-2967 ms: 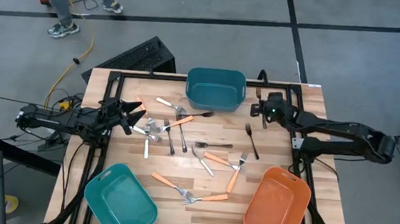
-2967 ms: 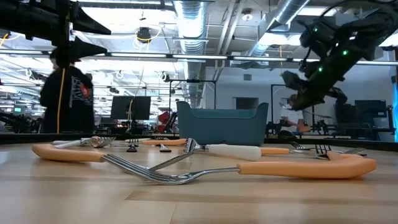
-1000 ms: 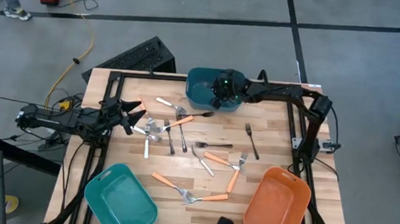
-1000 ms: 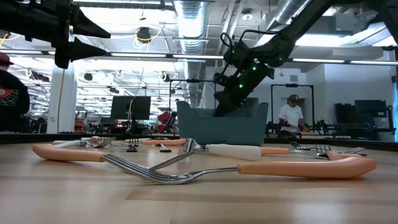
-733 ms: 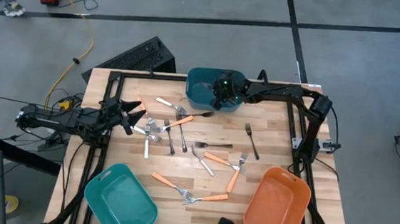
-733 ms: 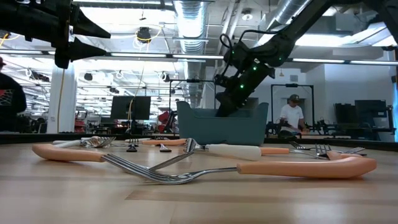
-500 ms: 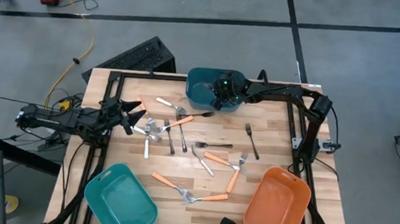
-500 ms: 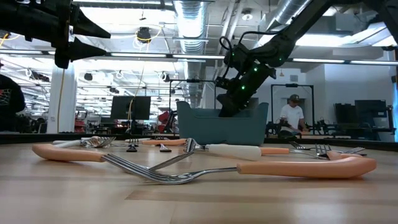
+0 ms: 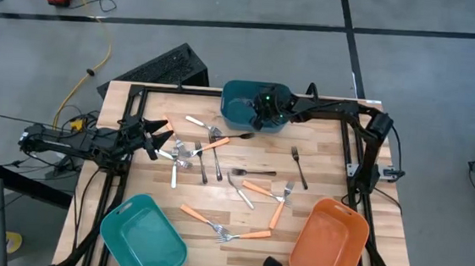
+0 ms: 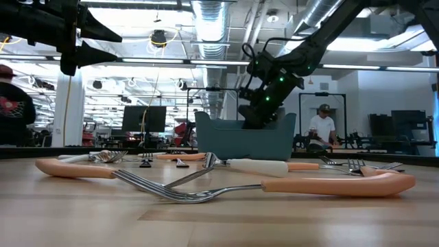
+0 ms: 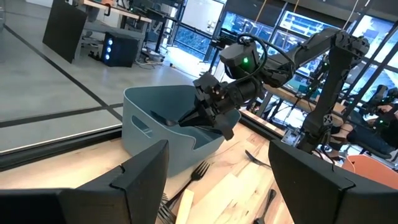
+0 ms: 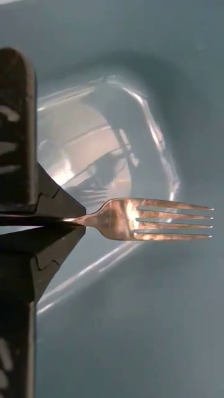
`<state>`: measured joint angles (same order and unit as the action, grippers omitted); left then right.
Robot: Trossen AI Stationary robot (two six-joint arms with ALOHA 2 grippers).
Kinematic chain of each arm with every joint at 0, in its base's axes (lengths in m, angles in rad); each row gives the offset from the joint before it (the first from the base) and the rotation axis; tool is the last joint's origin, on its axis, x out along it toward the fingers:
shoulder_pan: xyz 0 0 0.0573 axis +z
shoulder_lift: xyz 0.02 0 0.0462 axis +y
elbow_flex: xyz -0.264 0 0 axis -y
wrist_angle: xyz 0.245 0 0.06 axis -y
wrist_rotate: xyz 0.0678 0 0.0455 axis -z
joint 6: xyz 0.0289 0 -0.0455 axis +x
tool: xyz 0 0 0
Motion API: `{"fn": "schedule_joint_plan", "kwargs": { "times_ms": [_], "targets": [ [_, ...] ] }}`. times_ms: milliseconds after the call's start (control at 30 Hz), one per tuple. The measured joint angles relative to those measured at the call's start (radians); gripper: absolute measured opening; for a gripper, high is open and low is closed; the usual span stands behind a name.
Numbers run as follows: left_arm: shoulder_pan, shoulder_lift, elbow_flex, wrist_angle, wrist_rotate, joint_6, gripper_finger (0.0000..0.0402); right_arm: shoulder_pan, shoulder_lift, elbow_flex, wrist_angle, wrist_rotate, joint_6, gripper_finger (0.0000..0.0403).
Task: Sort silverware by color (type)
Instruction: Put the black fork into the blue bin
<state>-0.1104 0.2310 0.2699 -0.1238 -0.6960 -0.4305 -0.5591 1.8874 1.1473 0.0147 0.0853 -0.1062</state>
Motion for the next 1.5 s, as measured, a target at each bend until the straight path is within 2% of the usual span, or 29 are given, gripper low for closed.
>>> {"fn": "schedule_joint_plan", "kwargs": {
  "times_ms": [233, 633, 833, 1000, 1133, 1267, 1500],
  "targets": [
    [0.0, 0.0, 0.0, 0.0, 0.0, 0.0, 0.0261, -0.011, 0.0, 0.0, -0.019, 0.003, 0.012, 0.007],
    [0.0, 0.0, 0.0, 0.0, 0.0, 0.0, 0.0261, -0.005, -0.007, 0.0, -0.025, 0.026, 0.004, 0.0073],
    [0.0, 0.0, 0.0, 0.0, 0.0, 0.0, 0.0261, 0.018, -0.049, 0.028, -0.027, 0.024, 0.009, 0.0077],
    [0.0, 0.0, 0.0, -0.002, 0.0, 0.0, 0.0261, 0.047, -0.146, 0.055, -0.056, 0.022, 0.021, 0.0111],
    [0.0, 0.0, 0.0, -0.02, 0.0, 0.0, 0.0261, 0.062, -0.25, 0.068, -0.184, 0.014, 0.05, 0.0156],
    [0.0, 0.0, 0.0, -0.028, 0.007, 0.0, 0.0261, 0.071, -0.373, 0.071, -0.414, 0.011, 0.14, 0.0192],
    [0.0, 0.0, 0.0, -0.028, 0.015, -0.001, 0.0261, 0.128, -0.501, 0.052, -0.907, 0.106, 0.368, 0.02]
  ]
}}
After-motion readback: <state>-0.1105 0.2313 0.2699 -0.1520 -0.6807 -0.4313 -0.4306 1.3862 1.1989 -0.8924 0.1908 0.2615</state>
